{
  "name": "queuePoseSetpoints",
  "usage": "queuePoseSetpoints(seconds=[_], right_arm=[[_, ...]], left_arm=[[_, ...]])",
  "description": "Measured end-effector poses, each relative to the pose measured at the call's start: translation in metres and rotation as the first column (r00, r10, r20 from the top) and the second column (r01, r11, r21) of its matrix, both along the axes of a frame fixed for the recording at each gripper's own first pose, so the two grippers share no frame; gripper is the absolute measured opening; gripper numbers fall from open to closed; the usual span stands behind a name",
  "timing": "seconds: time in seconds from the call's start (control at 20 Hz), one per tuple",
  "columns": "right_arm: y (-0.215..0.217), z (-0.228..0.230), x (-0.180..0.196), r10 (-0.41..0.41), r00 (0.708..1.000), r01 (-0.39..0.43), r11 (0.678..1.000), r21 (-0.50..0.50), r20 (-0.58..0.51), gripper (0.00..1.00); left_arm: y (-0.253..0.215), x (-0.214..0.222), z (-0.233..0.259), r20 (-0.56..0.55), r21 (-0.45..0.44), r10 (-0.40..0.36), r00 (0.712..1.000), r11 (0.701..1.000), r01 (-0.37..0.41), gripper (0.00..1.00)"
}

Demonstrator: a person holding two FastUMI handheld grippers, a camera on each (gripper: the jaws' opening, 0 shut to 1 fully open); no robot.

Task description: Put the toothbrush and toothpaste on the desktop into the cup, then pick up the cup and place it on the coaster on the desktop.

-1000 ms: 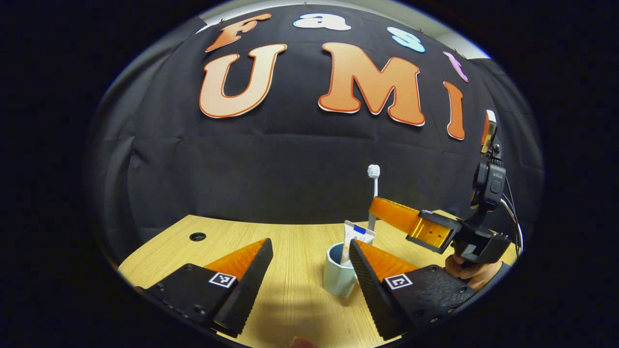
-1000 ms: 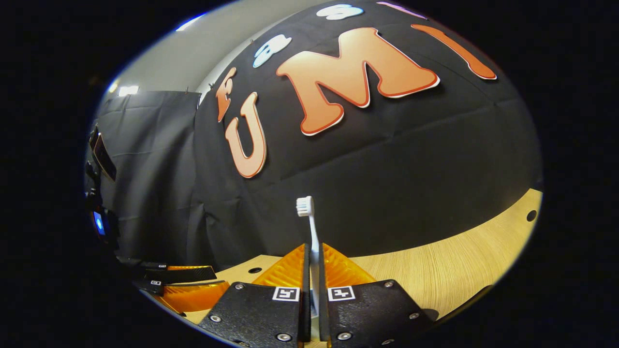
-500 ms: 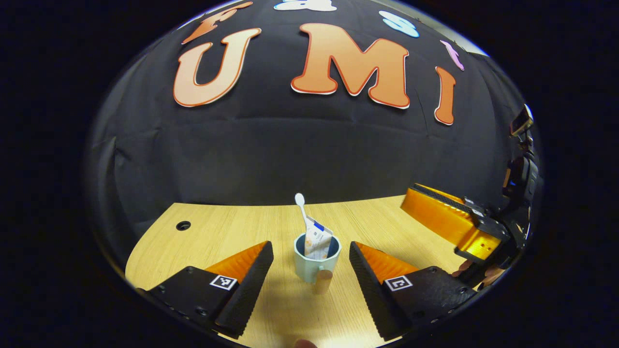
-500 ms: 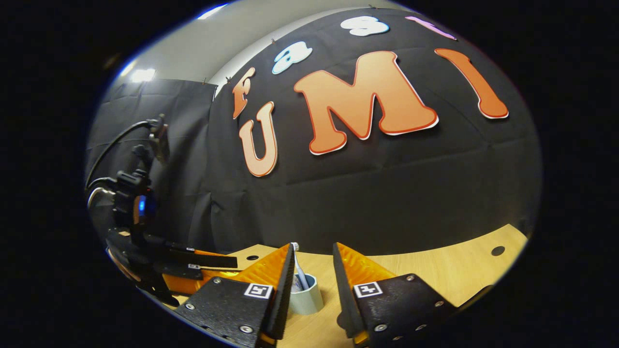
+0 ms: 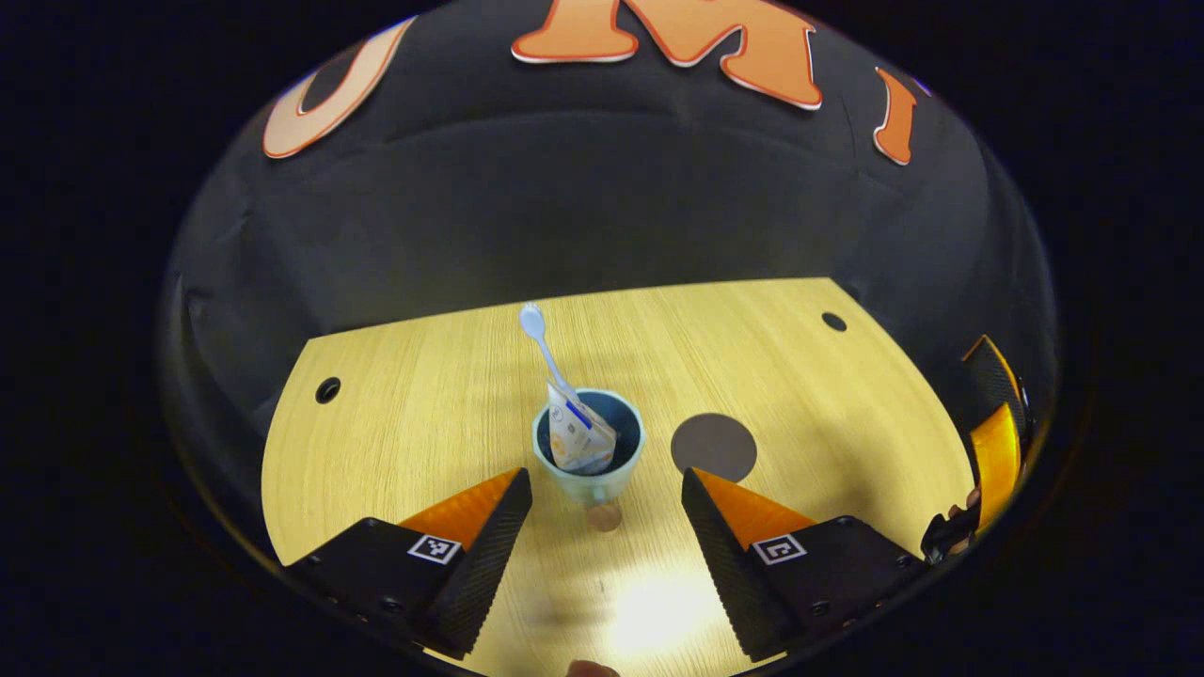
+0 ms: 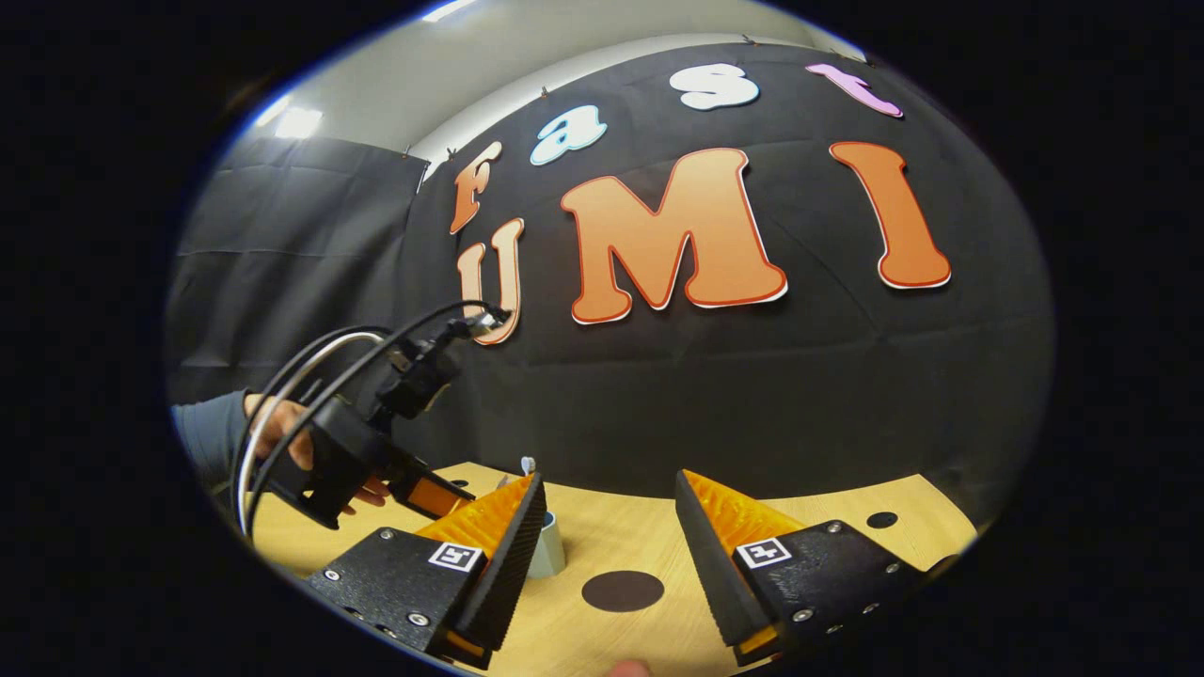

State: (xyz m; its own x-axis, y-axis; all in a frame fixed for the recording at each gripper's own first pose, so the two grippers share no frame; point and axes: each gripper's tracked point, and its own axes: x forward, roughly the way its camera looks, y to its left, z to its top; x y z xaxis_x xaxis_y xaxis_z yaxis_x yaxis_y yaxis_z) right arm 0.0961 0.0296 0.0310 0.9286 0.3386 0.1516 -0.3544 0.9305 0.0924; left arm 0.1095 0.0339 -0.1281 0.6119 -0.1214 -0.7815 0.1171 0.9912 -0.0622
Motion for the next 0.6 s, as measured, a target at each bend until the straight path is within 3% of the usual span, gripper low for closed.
queuePoseSetpoints(seconds=[0.1,0.4,0.5,0.6], right_arm=[[0.000,-0.013,-0.011,-0.004,1.000,0.004,0.999,-0.043,-0.008,0.87],[-0.016,-0.021,-0.038,-0.007,1.000,0.008,0.998,-0.067,0.004,0.91],[-0.020,-0.038,-0.046,-0.006,0.999,0.004,0.997,-0.073,-0.035,0.91],[-0.021,-0.047,-0.053,-0.014,0.999,0.011,0.996,-0.089,-0.039,0.91]], left_arm=[[-0.004,0.002,-0.010,-0.113,0.028,-0.016,0.994,0.999,0.019,0.96],[-0.007,0.006,-0.015,-0.251,0.121,-0.003,0.968,0.992,0.035,0.93],[-0.002,0.006,-0.010,-0.282,0.152,-0.002,0.959,0.987,0.047,0.86],[0.004,0.004,-0.018,-0.298,0.167,0.009,0.955,0.985,0.042,0.52]])
